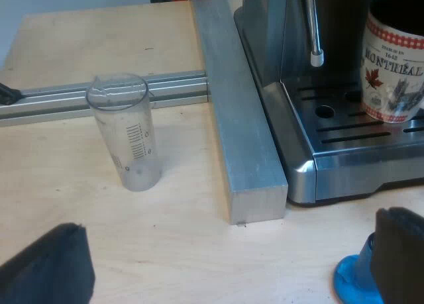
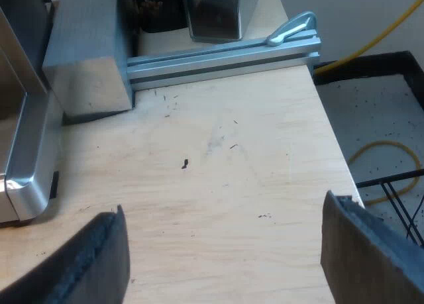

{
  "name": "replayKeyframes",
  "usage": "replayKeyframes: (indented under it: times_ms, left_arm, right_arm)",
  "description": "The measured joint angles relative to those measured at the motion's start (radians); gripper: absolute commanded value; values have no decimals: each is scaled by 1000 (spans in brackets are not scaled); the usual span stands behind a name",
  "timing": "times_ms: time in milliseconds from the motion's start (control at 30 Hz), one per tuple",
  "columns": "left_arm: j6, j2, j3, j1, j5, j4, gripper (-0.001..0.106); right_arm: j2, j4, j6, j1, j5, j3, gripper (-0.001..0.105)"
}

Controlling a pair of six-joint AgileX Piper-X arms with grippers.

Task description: Place mug into machine

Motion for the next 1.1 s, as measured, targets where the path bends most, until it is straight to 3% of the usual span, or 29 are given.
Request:
replayKeyframes:
  times_ms: [1100]
  left_arm:
    - [0, 0, 0, -18, 0, 0, 86]
  right_arm:
    - [0, 0, 0, 62, 0, 0, 63]
